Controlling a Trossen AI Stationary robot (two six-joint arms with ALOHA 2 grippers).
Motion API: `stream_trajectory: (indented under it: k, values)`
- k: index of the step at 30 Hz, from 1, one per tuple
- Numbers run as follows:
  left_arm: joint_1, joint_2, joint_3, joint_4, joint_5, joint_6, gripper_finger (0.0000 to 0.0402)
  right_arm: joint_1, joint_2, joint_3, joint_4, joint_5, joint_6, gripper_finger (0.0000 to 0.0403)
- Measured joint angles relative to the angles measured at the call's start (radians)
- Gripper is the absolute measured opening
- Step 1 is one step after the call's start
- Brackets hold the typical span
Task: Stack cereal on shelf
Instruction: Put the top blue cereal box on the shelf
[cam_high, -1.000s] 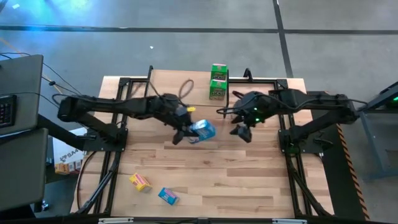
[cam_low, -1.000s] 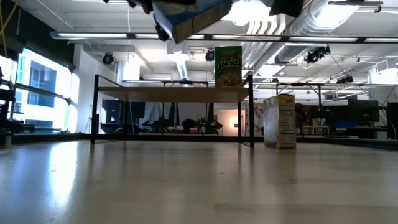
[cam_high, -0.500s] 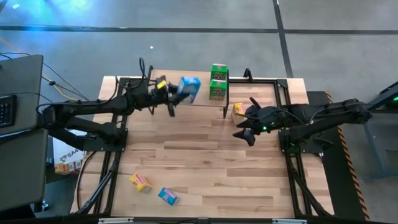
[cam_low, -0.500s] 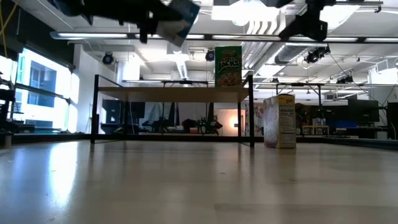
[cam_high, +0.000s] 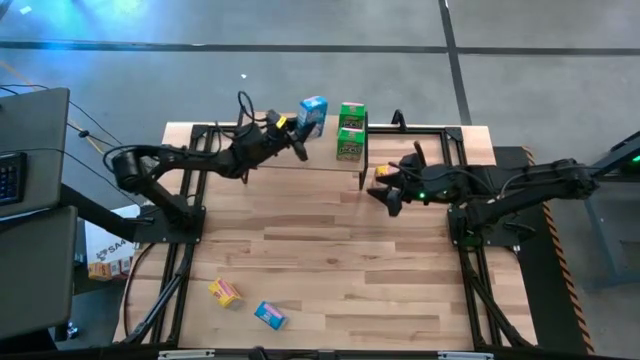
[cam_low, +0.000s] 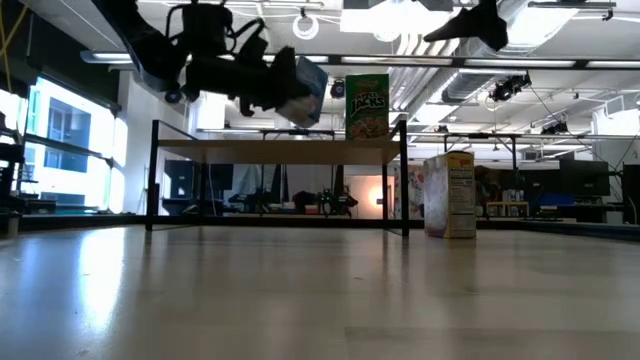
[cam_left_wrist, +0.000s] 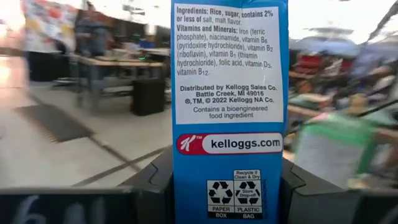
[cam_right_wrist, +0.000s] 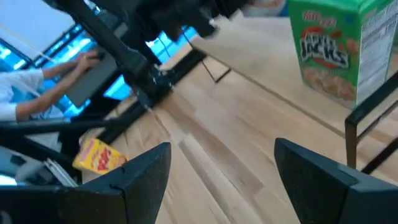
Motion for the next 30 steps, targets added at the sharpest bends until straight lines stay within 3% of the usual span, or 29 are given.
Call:
stream_trajectory:
  k: [3, 22, 30]
  values:
    - [-0.003, 0.031, 0.0, 0.007, -0.056, 0.027, 0.0131, 0.0, 0.0, 0.018, -0.001, 0.021, 0.014, 0.0282]
    - [-0.013, 0.101, 0.001, -0.004, -0.07, 0.029, 0.0133, 0.0, 0.002, 0.033, 0.001, 0.055, 0.016, 0.0282]
    - [-0.013, 0.098, 0.003, -0.057, -0.069, 0.019, 0.0176, 0.0, 0.002, 0.033, 0.001, 0.053, 0.014, 0.0282]
